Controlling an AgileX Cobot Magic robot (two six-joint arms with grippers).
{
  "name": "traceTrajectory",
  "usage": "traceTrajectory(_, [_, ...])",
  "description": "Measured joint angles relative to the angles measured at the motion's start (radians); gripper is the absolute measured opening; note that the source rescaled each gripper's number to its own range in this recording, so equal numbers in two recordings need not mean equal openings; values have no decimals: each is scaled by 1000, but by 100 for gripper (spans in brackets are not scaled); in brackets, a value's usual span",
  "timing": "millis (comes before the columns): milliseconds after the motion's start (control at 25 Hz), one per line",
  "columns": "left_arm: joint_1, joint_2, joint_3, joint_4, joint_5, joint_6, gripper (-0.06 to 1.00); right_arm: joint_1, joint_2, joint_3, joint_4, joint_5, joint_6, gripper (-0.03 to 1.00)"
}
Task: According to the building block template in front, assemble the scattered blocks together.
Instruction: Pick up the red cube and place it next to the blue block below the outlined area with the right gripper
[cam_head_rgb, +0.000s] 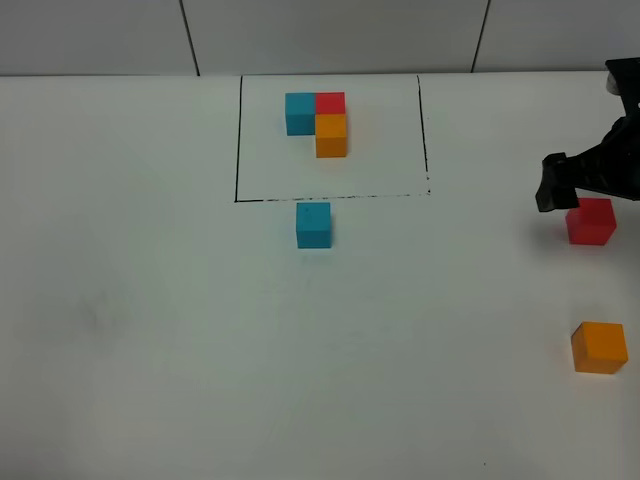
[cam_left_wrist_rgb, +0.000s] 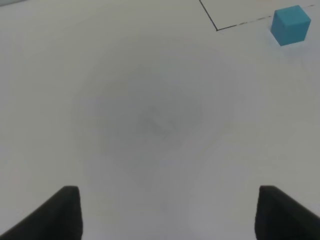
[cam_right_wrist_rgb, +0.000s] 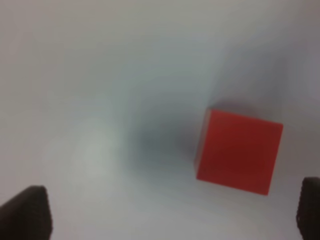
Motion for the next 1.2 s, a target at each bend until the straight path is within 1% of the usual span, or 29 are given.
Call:
traceTrajectory(240, [0,0,0,0,0,0,62,-9,71,-2,-1,-69,0,100])
traceTrajectory(520, [0,0,0,0,0,0,62,-45,126,-2,-2,-75,0,100])
traceTrajectory(800, [0,0,0,0,0,0,62,-47,151,-2,-6,-87,1,100])
traceTrajectory(1040, [0,0,0,0,0,0,62,-47,169,-2,-6,-106,1,96])
traceTrajectory(1200, [0,0,0,0,0,0,62,-47,169,-2,-6,-110,2,92])
